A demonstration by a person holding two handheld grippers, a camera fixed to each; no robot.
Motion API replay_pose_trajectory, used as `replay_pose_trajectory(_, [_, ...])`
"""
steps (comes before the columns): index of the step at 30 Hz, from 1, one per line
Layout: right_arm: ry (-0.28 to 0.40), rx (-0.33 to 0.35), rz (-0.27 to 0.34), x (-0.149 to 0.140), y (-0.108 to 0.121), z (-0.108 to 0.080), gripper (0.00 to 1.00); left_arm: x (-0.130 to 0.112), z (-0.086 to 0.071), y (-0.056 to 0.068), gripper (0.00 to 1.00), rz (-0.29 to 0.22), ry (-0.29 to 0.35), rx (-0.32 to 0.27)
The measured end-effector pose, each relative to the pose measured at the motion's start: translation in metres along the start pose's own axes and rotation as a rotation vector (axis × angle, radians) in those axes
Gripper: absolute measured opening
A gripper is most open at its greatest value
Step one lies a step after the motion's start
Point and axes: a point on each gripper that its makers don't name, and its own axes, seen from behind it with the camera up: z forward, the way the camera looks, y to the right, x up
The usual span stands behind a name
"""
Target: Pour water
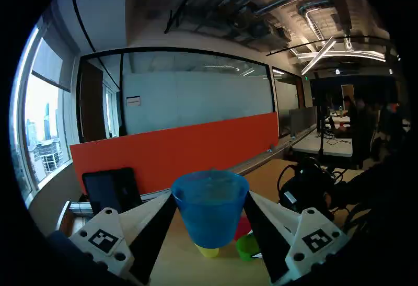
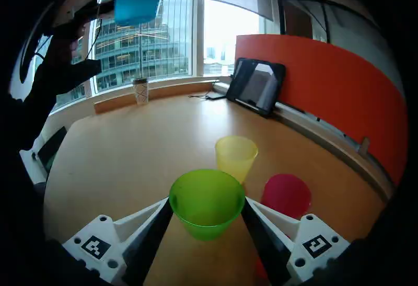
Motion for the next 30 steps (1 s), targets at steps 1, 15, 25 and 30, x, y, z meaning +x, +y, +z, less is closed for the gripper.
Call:
replay_pose_trajectory(1, [0.005,0.000,-0.002,0.002,-0.001,-0.003,0.92,0.000,0.000,0.000,0.86,0.000,0.000,0.000])
replay_pose_trajectory(15, [0.090,-0.024,-0.027,0.026,-0.008,-0.054,0.92,-0.004,0.002,0.006,0.86,0.005,-0.004,-0.010])
replay_pose_trajectory(25, [0.161,-0.030,-0.023,0.037,-0.013,-0.092,0.92,-0.004,0.004,0.014,0.86,0.012,-0.006,-0.029])
replay_pose_trajectory(30, [0.210,-0.040,-0.029,0.047,-0.014,-0.108,0.92,-0.002,0.005,0.018,0.86,0.011,-0.002,-0.038])
